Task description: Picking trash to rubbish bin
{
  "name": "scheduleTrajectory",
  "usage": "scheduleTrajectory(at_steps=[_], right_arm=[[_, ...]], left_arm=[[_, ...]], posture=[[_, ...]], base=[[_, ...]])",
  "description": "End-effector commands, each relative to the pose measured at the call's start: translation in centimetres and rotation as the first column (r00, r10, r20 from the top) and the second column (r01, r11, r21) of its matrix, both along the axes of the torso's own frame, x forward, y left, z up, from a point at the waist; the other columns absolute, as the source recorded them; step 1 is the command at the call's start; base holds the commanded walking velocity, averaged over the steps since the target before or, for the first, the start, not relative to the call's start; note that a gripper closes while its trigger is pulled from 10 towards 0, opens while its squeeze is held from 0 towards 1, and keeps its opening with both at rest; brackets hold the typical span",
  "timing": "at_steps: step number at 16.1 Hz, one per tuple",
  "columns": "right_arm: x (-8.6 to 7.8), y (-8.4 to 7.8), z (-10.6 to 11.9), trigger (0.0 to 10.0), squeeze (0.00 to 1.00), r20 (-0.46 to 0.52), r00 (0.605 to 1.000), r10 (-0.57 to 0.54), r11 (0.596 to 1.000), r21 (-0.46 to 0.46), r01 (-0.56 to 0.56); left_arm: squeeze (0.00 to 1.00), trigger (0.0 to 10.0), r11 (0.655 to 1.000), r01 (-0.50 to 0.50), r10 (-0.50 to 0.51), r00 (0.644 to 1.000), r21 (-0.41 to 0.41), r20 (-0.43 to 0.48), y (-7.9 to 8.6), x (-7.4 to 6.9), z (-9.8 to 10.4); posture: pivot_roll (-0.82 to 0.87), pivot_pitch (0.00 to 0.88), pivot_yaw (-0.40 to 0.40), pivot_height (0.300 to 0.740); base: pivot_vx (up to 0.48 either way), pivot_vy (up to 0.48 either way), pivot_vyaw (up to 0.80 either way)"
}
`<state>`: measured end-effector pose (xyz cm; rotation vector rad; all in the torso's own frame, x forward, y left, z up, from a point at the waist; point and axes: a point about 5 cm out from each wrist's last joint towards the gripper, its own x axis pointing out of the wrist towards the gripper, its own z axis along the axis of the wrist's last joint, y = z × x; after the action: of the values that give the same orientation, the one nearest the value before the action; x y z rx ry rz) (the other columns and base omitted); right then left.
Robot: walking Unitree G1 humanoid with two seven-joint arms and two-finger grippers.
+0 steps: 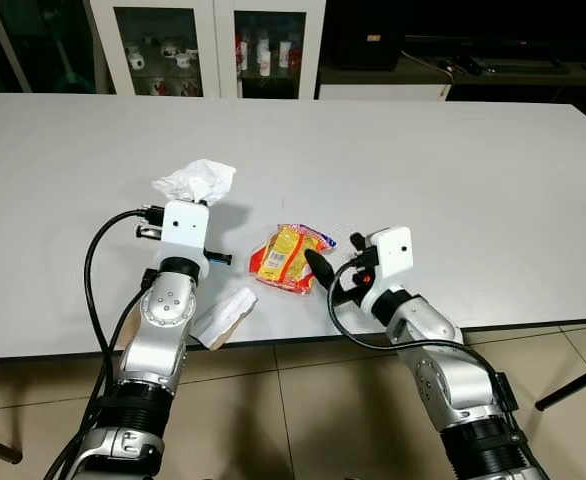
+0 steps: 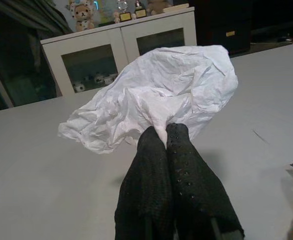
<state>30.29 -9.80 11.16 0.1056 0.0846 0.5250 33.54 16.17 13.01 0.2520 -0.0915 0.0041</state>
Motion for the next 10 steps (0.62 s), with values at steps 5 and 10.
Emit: scheduleTrajectory(at_steps=[5, 10], right_arm=[[0.5, 0.6, -1.2, 10.0, 0.0, -0.055, 0.998, -0.009, 0.999, -0.043, 0.006], [1.4, 1.8, -1.6, 10.0, 0.0, -0.108, 0.994, -0.013, 1.0, 0.009, 0.014]], left_arm=[[0.0, 10.0, 1.0, 0.023, -0.023, 1.0, 0.005, -0.001, -0.3, -0.3, 0.1], [0.0, 10.0, 0.999, 0.035, -0.035, 0.999, 0.01, -0.005, -0.1, -0.7, 0.1]], posture=[[0.01, 0.041, -0.047, 0.74], [0.03, 0.054, -0.036, 0.74]], base=[[0.0, 0.0, 0.0], [0.0, 0.0, 0.0]])
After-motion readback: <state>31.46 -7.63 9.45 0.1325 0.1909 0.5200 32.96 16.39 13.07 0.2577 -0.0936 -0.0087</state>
